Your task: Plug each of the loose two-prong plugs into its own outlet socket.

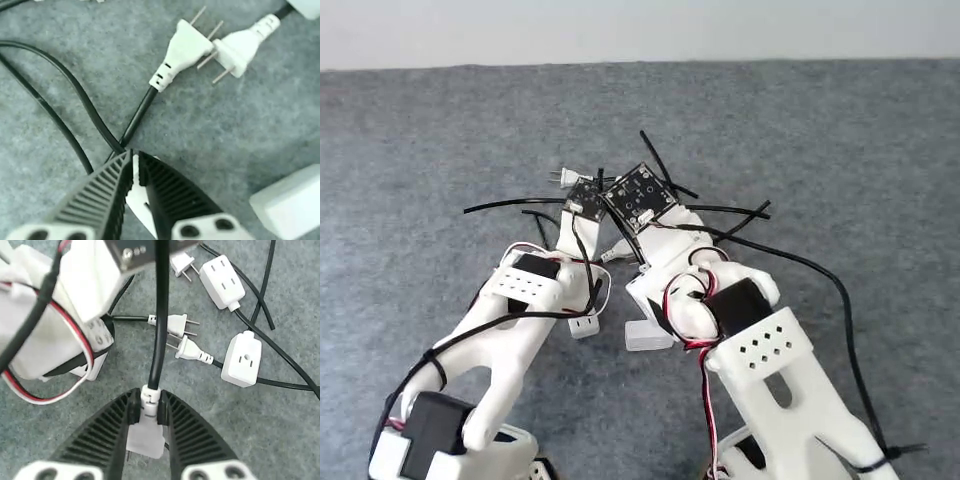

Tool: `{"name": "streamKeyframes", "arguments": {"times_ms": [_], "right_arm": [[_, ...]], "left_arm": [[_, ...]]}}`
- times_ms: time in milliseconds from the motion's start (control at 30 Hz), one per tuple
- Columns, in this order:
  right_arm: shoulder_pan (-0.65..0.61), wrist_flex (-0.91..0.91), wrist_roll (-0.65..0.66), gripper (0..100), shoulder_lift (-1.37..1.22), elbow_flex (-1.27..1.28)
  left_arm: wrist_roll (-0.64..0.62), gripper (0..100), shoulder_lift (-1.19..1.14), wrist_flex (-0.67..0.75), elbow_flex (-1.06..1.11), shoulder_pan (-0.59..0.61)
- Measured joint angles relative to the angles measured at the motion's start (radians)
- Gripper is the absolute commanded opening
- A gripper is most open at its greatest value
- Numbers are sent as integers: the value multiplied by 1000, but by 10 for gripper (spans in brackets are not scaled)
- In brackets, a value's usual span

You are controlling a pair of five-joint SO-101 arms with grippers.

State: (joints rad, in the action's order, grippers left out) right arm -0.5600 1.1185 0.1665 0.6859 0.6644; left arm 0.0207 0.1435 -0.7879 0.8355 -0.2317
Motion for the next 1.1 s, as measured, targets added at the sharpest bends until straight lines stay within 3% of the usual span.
{"name": "streamKeyframes", "arguments": {"times_ms": [567,733,967,1100], "right_arm": [[0,-29,0,9,-69,0],[0,-29,-28,9,-68,-2],[28,-51,-114,9,-69,-2],[72,-100,-169,9,-69,55]], "left_arm": [[147,15,80,-41,68,-64],[146,16,201,43,189,-64],[-23,18,304,121,230,-61],[-94,96,321,143,230,-14]]}}
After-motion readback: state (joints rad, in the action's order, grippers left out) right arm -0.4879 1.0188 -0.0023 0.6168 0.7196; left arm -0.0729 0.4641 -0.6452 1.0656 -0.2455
